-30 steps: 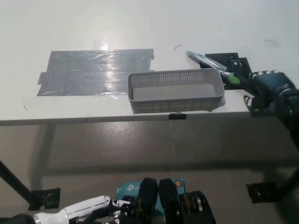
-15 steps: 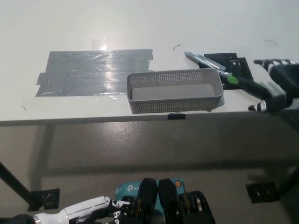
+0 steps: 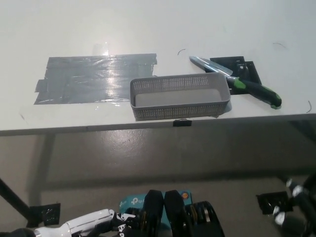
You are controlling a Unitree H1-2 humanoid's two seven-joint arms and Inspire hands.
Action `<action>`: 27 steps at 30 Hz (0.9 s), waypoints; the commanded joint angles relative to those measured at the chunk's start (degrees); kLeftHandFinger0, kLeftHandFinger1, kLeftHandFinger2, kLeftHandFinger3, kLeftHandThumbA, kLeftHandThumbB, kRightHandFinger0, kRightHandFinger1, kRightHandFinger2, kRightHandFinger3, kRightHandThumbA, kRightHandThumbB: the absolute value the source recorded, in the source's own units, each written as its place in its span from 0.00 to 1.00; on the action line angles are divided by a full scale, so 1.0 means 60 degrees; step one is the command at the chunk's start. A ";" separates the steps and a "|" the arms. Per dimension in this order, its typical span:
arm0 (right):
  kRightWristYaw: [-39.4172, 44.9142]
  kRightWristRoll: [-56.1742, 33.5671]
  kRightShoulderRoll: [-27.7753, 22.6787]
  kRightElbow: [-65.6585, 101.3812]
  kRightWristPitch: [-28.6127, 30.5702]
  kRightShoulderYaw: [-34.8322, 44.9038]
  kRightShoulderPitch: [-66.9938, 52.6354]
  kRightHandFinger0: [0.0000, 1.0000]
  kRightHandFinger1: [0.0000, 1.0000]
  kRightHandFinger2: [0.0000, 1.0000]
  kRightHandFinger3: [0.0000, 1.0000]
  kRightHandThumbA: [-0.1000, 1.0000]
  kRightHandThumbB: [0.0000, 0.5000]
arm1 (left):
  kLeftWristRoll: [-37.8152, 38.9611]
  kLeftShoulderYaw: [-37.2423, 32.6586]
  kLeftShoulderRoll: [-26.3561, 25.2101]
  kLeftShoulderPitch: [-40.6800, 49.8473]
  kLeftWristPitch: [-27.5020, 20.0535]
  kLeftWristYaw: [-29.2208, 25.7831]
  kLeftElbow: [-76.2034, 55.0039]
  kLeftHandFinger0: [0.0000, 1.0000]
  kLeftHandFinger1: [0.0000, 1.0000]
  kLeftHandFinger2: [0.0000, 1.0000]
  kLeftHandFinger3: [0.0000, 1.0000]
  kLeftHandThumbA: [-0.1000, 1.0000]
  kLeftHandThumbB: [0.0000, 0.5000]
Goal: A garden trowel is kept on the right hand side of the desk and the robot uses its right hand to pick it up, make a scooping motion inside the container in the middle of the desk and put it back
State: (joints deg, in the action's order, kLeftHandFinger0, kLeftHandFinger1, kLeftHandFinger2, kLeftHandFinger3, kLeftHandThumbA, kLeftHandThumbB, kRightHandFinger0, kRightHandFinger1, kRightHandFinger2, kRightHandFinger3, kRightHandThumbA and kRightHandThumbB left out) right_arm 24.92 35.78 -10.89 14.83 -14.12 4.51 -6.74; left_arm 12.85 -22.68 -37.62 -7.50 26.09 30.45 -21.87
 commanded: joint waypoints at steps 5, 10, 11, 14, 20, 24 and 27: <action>-0.1597 -0.2176 0.0363 -0.0463 0.1651 0.0979 0.0139 0.92 0.99 1.00 1.00 0.29 0.50 | -0.0347 0.0451 -0.0008 0.0033 0.0140 -0.0159 -0.0270 1.00 1.00 1.00 1.00 1.00 1.00; -0.1672 -0.2205 0.0032 -0.0763 0.1838 0.0846 0.0164 1.00 1.00 1.00 1.00 0.28 0.52 | -0.0462 0.0428 0.0205 0.0051 0.0140 -0.0091 -0.0155 1.00 1.00 1.00 1.00 1.00 1.00; -0.1674 -0.2131 -0.0051 -0.0773 0.1856 0.0756 0.0132 1.00 1.00 1.00 1.00 0.29 0.51 | -0.0505 0.0441 0.0229 0.0102 0.0140 -0.0088 -0.0171 1.00 1.00 1.00 1.00 1.00 0.99; -0.1718 -0.2115 -0.0230 -0.0822 0.1941 0.0598 0.0143 1.00 1.00 1.00 1.00 0.29 0.50 | -0.0559 0.0500 0.0318 0.0188 0.0140 -0.0097 -0.0176 1.00 1.00 1.00 1.00 1.00 0.98; -0.1728 -0.2191 -0.0483 -0.0907 0.1783 0.0415 0.0294 1.00 1.00 1.00 1.00 0.30 0.47 | -0.0595 0.0658 0.0447 0.0215 0.0129 -0.0035 -0.0055 1.00 1.00 1.00 1.00 1.00 0.96; -0.1915 -0.2142 -0.0598 -0.1220 0.1870 0.0351 0.0651 1.00 1.00 1.00 1.00 0.29 0.50 | -0.0523 0.0804 0.0500 0.0100 0.0116 0.0025 0.0102 1.00 1.00 1.00 1.00 1.00 0.97; -0.1883 -0.2203 -0.0669 -0.1345 0.1761 0.0285 0.0805 1.00 1.00 1.00 1.00 0.29 0.47 | -0.0524 0.0971 0.0618 0.0152 0.0045 -0.0046 0.0198 1.00 1.00 1.00 1.00 1.00 0.97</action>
State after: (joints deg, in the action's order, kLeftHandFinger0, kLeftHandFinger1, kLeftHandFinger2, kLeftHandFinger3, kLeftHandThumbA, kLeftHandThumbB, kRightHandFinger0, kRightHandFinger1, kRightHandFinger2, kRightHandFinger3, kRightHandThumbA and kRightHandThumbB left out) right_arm 15.96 24.08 -13.32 6.55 -5.47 6.72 -3.60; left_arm 9.88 -18.43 -34.09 -6.15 26.16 30.47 -20.92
